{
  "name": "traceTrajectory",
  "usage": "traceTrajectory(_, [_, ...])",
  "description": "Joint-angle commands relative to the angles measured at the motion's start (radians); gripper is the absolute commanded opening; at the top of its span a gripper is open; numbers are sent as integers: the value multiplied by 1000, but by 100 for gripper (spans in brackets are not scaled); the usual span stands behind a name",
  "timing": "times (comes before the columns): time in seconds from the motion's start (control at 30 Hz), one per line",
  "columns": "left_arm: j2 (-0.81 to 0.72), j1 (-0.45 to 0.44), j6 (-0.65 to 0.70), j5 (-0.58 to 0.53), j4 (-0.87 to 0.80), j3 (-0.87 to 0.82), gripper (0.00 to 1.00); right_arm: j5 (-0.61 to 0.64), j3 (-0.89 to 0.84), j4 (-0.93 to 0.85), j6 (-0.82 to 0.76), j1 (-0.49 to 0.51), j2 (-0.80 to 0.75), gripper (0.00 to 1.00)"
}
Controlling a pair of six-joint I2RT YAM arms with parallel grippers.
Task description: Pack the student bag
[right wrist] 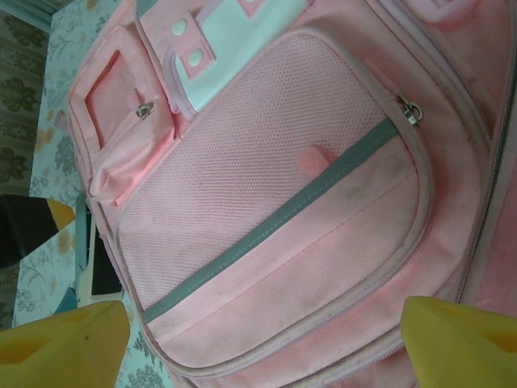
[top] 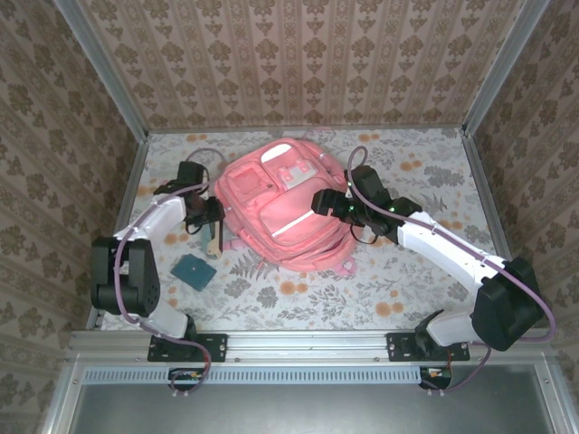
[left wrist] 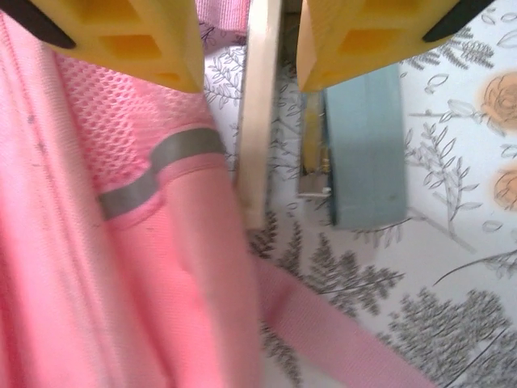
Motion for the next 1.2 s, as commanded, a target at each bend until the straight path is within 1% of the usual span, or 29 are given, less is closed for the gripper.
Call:
traceTrajectory(0.0, [56,-39,61,-113,-66,30,33,15,-21,-34,19,8,-32,89])
traceTrajectory(0.07, [76,-47,65,-119,-67,33,27,20,-26,-36,21,9,-40,89])
traceTrajectory(0.23, [90,-51,65,-158,-76,21,27,26,-32,-44,24,9,-53,89])
traceTrajectory(0.43, [110,-61,73,-135,-66,16,26,24,-35,-39,29,10,-46,89])
traceTrajectory(0.67, [143,-80,78,-137,-67,10,25,26,-39,-43,33,12,-48,89])
traceTrajectory(0.73, [147,-84,78,-137,-67,12,19,29,-44,-44,34,12,-54,89])
traceTrajectory(0.8, [143,-87,76,-138,-68,11,18,30,-49,-46,35,11,-58,89])
traceTrajectory(0.93, [121,-90,72,-142,-80,16,7,54,-67,-62,46,12,-66,89])
traceTrajectory(0.97, [113,-90,69,-143,-84,17,6,66,-72,-75,52,12,-65,89])
traceTrajectory(1.1, [62,-90,53,-144,-102,12,5,96,-96,-99,66,12,-60,81])
traceTrajectory(1.17, [32,-91,44,-142,-113,9,5,93,-115,-85,73,12,-57,75])
